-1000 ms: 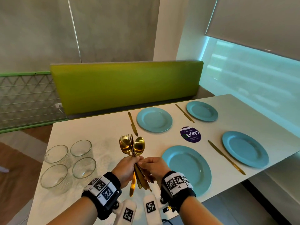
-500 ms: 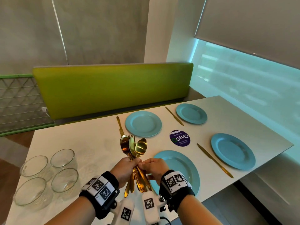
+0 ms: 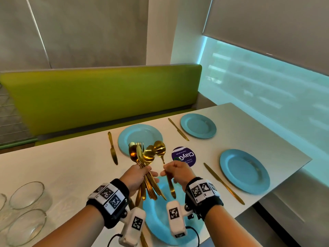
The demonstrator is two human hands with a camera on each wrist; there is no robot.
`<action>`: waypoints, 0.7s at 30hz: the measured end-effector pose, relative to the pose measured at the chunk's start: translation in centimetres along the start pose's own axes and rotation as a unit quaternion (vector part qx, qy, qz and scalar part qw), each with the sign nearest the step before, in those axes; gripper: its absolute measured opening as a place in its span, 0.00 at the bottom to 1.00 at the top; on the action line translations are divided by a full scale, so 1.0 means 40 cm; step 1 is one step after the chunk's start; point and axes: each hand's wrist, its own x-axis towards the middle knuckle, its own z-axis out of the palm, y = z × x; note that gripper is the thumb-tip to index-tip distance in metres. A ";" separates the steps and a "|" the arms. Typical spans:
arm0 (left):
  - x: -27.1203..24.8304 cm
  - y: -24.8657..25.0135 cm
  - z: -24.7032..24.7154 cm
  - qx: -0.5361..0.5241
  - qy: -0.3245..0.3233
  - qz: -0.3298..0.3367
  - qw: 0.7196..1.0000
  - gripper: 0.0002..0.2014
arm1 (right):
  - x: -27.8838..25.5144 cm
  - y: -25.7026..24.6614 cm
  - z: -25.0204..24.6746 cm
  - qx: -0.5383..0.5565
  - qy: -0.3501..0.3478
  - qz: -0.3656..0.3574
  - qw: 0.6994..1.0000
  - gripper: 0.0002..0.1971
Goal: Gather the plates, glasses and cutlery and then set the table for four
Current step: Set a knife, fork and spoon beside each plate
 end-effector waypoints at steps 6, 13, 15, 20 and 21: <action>0.069 0.014 0.027 -0.006 0.033 -0.008 0.999 0.13 | 0.056 0.089 -0.142 -0.078 0.120 0.002 0.990 0.13; 0.113 0.001 0.087 0.023 0.030 -0.004 0.999 0.06 | 0.063 0.232 -0.269 -0.129 0.173 0.083 0.973 0.13; 0.126 -0.004 0.099 0.025 0.031 -0.007 0.999 0.06 | 0.058 0.266 -0.290 -0.132 0.185 0.115 0.967 0.08; 0.142 -0.003 0.135 0.037 0.024 -0.013 0.999 0.06 | 0.053 0.314 -0.303 -0.144 0.198 0.146 0.959 0.01; 0.145 -0.003 0.140 0.041 0.023 -0.014 0.999 0.06 | 0.058 0.319 -0.299 -0.146 0.195 0.152 0.958 0.02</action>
